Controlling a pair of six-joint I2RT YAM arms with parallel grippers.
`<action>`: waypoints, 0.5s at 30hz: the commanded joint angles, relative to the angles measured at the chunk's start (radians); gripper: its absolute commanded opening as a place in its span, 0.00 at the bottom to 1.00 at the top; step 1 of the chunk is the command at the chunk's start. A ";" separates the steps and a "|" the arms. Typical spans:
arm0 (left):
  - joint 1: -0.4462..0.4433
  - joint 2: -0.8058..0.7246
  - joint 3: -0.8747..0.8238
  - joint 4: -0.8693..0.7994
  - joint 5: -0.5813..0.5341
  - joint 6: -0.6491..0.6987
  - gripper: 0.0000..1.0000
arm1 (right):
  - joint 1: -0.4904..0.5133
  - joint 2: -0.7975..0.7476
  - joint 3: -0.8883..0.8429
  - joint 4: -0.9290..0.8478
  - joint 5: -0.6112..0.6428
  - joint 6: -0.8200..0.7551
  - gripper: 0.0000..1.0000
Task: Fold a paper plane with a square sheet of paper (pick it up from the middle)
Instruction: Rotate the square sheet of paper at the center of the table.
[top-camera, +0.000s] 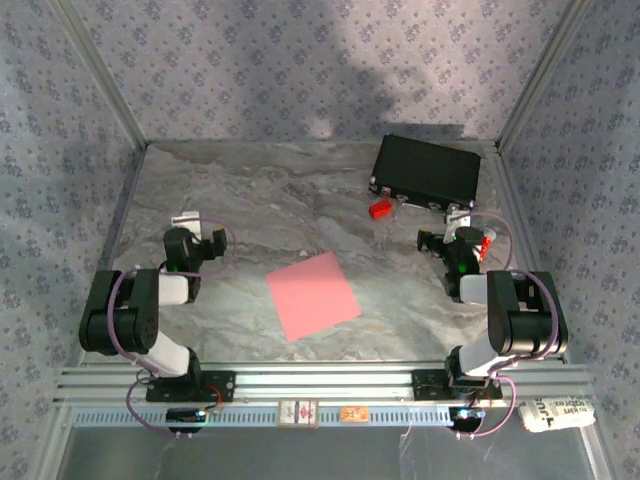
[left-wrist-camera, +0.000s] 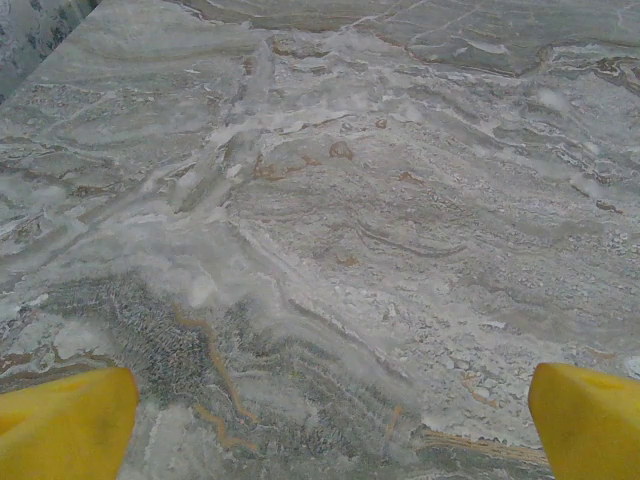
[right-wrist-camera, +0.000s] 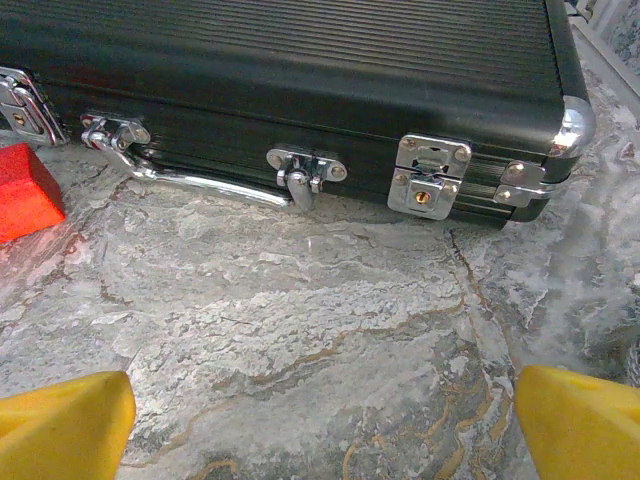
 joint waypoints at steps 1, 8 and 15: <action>0.004 0.011 0.024 0.043 0.019 0.013 1.00 | 0.006 0.012 0.020 0.018 0.008 -0.014 0.99; 0.003 0.012 0.024 0.043 0.019 0.012 1.00 | 0.003 0.012 0.024 0.012 0.005 -0.013 0.99; 0.003 0.011 0.023 0.043 0.019 0.012 1.00 | 0.000 0.014 0.023 0.013 0.000 -0.011 0.99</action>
